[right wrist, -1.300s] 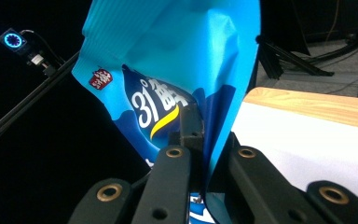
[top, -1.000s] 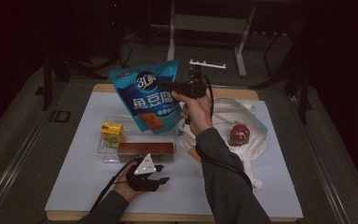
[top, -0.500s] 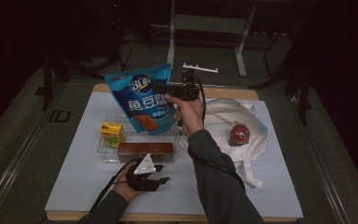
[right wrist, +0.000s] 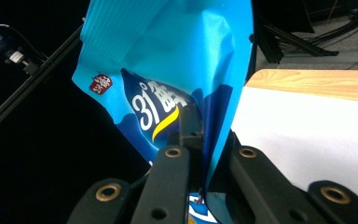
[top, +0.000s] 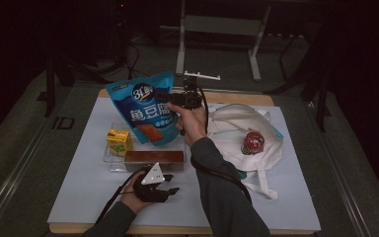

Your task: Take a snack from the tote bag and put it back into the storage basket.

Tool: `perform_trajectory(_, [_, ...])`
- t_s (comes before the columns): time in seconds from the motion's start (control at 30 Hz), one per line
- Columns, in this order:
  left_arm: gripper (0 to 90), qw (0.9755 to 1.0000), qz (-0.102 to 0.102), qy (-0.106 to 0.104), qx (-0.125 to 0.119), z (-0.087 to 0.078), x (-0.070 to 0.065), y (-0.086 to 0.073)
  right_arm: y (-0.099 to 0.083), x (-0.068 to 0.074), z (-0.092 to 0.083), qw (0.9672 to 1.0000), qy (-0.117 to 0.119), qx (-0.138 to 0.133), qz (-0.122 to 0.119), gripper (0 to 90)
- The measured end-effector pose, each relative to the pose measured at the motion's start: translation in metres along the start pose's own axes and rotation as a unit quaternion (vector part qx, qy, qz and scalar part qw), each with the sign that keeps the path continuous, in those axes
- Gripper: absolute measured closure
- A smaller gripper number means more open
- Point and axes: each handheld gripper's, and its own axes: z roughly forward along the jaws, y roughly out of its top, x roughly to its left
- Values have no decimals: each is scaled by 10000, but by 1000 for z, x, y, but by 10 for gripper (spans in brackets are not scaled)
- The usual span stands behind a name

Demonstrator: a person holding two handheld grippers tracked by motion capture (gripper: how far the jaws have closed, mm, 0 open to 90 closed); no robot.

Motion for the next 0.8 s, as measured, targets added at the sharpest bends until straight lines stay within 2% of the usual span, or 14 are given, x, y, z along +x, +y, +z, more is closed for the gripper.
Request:
perform_trajectory(0.33, [482,10000,18,27,-11,-1,0,0,-2,-5,12,9999,-97,32,59,889])
perform_trajectory(0.8, [483,10000,10,27,-32,-1,0,0,-16,-13,27,9996,-135,215,91,878])
